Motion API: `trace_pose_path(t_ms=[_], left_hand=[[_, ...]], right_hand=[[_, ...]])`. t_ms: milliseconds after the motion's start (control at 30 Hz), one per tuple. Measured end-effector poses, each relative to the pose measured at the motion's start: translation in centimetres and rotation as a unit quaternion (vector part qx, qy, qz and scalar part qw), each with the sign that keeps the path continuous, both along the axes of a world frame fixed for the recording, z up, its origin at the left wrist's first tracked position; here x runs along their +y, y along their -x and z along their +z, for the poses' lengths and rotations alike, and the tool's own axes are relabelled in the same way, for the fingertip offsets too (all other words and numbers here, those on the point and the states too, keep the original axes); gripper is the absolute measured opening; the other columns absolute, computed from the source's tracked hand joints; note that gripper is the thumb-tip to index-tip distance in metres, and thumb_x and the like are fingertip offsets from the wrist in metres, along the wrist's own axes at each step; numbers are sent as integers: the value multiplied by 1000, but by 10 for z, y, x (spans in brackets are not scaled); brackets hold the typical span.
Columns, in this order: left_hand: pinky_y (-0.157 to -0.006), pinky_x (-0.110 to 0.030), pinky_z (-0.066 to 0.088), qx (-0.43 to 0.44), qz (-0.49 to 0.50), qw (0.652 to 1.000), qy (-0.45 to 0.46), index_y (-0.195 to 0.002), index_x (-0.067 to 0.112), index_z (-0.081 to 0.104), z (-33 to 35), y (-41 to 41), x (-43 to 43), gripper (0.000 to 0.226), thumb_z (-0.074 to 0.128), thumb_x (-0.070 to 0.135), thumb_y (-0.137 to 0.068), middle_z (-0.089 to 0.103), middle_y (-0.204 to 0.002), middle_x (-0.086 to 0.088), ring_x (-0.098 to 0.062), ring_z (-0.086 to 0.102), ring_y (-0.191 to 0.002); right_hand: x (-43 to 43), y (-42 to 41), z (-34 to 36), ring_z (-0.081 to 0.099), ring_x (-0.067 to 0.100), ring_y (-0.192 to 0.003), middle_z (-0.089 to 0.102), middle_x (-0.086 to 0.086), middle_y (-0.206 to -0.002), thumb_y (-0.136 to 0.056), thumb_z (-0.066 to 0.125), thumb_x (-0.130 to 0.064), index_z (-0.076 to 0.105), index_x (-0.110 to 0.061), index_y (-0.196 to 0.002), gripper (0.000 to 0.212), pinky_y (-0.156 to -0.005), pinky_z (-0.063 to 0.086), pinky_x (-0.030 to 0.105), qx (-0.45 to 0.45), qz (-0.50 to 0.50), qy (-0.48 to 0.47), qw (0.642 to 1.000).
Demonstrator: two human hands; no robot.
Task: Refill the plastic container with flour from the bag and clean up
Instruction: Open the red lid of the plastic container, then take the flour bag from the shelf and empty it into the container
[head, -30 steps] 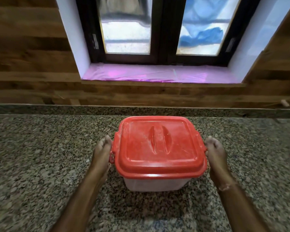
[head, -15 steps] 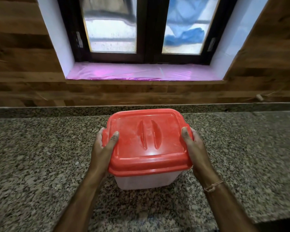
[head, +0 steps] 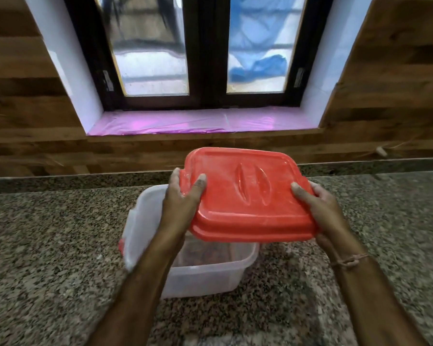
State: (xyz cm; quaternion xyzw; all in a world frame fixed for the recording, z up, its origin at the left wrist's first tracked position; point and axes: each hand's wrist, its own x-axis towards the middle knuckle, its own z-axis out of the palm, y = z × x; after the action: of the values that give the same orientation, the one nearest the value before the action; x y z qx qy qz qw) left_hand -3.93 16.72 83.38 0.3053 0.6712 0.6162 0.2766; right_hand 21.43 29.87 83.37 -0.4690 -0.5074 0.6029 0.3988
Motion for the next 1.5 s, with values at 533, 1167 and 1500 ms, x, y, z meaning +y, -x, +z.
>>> trace_pose_path(t_ms=[533,1167,1500], left_hand=[[-126,-58,6,400,-56,866,295,-164,21,-5,-64,-138,82,98,43,69,-94,-11,-172,-6,-22,-9,-159],[-126,-57,5,443,-39,839,313,-165,20,0,-63,-152,81,94,46,66,-96,-8,-172,-6,-22,-6,-159],[-125,-58,13,464,24,844,269,-163,24,16,-29,-105,9,82,39,66,-97,11,-173,-4,-24,8,-159]], right_hand=[[119,-179,-174,74,6,-71,74,14,-110,-81,82,-8,64,-11,-129,52,-56,57,21,-45,-65,49,996],[92,-160,-219,35,33,-143,34,8,-161,-98,60,-40,38,-20,-155,65,-116,31,50,-483,3,-75,873],[51,-58,-105,47,25,-136,46,10,-151,-100,60,-32,48,-13,-147,53,-107,40,33,-313,38,-274,908]])
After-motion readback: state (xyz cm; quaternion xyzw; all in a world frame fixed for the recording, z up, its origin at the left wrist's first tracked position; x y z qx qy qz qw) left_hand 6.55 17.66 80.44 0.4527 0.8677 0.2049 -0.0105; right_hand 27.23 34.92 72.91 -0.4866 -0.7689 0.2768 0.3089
